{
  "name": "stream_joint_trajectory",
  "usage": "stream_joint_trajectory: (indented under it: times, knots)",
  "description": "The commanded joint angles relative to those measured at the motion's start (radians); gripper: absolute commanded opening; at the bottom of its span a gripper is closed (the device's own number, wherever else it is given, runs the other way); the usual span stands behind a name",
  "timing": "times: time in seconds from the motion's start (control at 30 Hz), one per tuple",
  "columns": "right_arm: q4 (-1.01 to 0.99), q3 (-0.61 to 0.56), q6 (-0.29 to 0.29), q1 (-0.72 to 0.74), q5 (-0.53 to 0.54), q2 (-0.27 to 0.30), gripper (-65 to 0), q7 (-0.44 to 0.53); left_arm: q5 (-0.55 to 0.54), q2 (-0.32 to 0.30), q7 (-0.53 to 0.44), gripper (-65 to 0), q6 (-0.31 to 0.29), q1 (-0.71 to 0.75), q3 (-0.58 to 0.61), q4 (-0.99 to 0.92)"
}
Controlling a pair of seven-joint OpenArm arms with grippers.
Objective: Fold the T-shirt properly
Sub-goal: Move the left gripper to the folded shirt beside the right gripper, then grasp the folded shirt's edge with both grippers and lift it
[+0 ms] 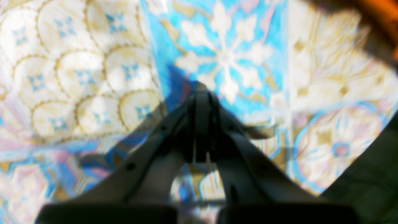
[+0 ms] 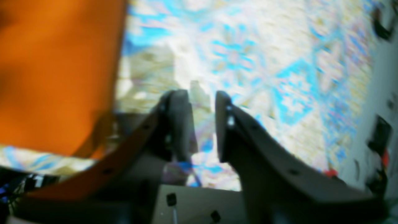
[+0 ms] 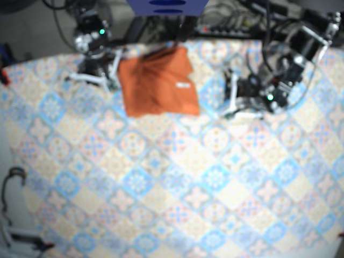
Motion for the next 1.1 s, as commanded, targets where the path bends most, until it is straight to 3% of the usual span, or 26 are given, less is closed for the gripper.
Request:
stream_joint_trajectory:
  times: [0.0, 0.07, 0.53, 0.73, 0.83, 1.07]
  knots:
    - [0.016, -0.005, -0.010, -0.005, -0.005, 0.004, -57.7, 0.006, 0.014, -0.031, 0.031, -65.0, -0.002, -0.008, -0.004, 0.032]
    - [0.016, -0.022, -0.010, -0.005, -0.005, 0.004, -60.3, 0.005, 0.040, -0.026, 0.057, -65.0, -0.002, -0.008, -0.004, 0.077]
    - [0.019, -0.218, -0.010, 0.015, -0.006, 0.004, -60.6, 0.005, 0.068, -0.021, 0.061, -65.0, -0.002, -0.010, -0.002, 0.127]
    - [0.015, -0.240, -0.010, 0.055, -0.002, 0.004, -60.6, 0.003, 0.083, -0.044, 0.066, -65.0, -0.002, -0.018, 0.164, 0.250]
    - [0.015, -0.237, -0.010, 0.055, 0.000, 0.004, -60.6, -0.001, 0.155, -0.041, 0.067, -65.0, -0.002, -0.047, 0.273, 0.272]
    - [-0.019, -0.238, 0.047, 0.094, 0.000, 0.001, -63.1, -0.058, 0.304, 0.023, 0.069, -65.0, -0.002, -0.088, 0.447, 0.270]
